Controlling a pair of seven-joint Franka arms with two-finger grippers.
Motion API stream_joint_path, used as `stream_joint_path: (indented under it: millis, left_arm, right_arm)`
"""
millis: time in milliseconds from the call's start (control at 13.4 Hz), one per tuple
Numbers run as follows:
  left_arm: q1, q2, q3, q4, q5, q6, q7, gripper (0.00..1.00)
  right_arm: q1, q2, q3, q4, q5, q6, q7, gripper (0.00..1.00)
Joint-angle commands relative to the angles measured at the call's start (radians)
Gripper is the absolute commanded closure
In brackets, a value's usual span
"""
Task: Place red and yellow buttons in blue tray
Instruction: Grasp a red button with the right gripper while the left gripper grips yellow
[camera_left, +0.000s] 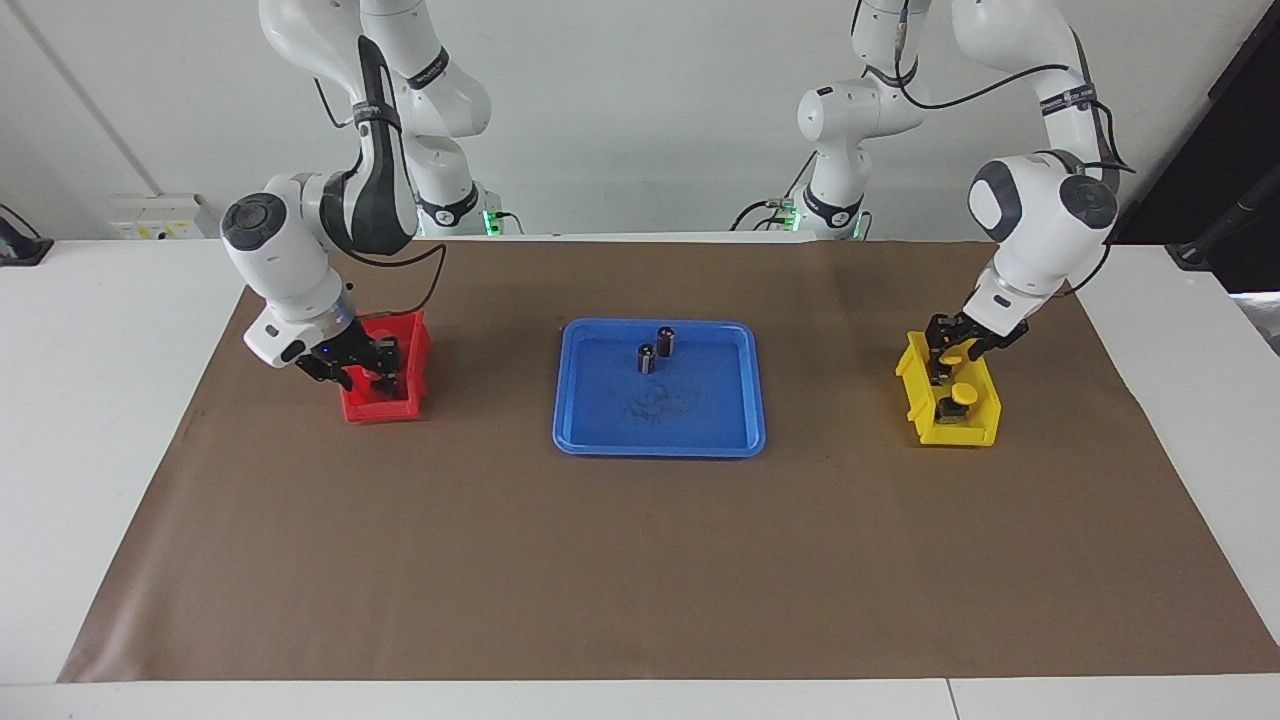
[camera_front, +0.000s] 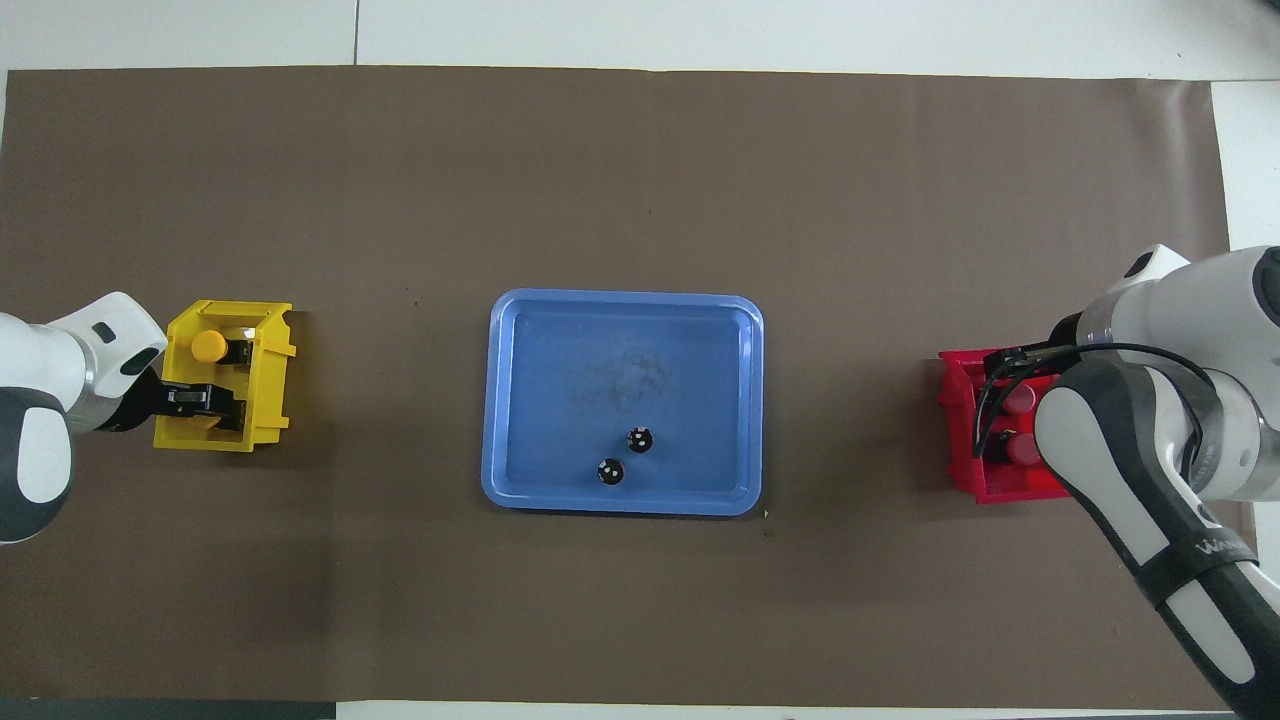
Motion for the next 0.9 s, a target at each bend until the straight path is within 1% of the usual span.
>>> stream_joint_path:
  millis: [0, 224, 299, 373, 448, 597, 672, 747, 821]
  left_arm:
    - [0.015, -0.015, -0.005, -0.028, 0.009, 0.032, 0.007, 0.35]
    - [0.015, -0.014, -0.005, -0.045, 0.009, 0.052, 0.007, 0.37]
    - [0.015, -0.012, -0.005, -0.045, 0.009, 0.052, 0.006, 0.4]
    - [0.015, -0.012, -0.005, -0.042, 0.009, 0.052, 0.004, 0.44]
    - [0.015, -0.008, -0.005, -0.037, 0.009, 0.052, 0.003, 0.52]
    - [0.015, 0.003, -0.005, -0.018, 0.009, 0.052, 0.003, 0.75]
    - [0.015, 0.011, -0.005, -0.002, 0.009, 0.046, 0.003, 0.84]
    - [0.015, 0.015, -0.005, 0.016, 0.009, 0.038, 0.001, 0.91]
    - [0.014, 0.012, -0.005, 0.022, 0.009, 0.029, 0.0, 0.94]
  right_arm:
    - [-0.009, -0.035, 0.007, -0.037, 0.011, 0.0, -0.026, 0.37]
    - [-0.004, -0.039, 0.007, -0.046, 0.011, 0.0, -0.031, 0.38]
    - [-0.004, -0.042, 0.007, -0.055, 0.011, 0.003, -0.058, 0.39]
    - [-0.004, -0.044, 0.006, -0.06, 0.011, 0.006, -0.077, 0.4]
    - [-0.006, -0.047, 0.007, -0.063, 0.011, 0.006, -0.078, 0.4]
    - [-0.004, -0.048, 0.007, -0.07, 0.011, 0.008, -0.08, 0.4]
    - [-0.004, -0.048, 0.007, -0.074, 0.011, 0.008, -0.082, 0.41]
    - [-0.004, -0.05, 0.007, -0.075, 0.011, 0.008, -0.083, 0.41]
    - [-0.004, -0.053, 0.007, -0.078, 0.011, 0.008, -0.083, 0.41]
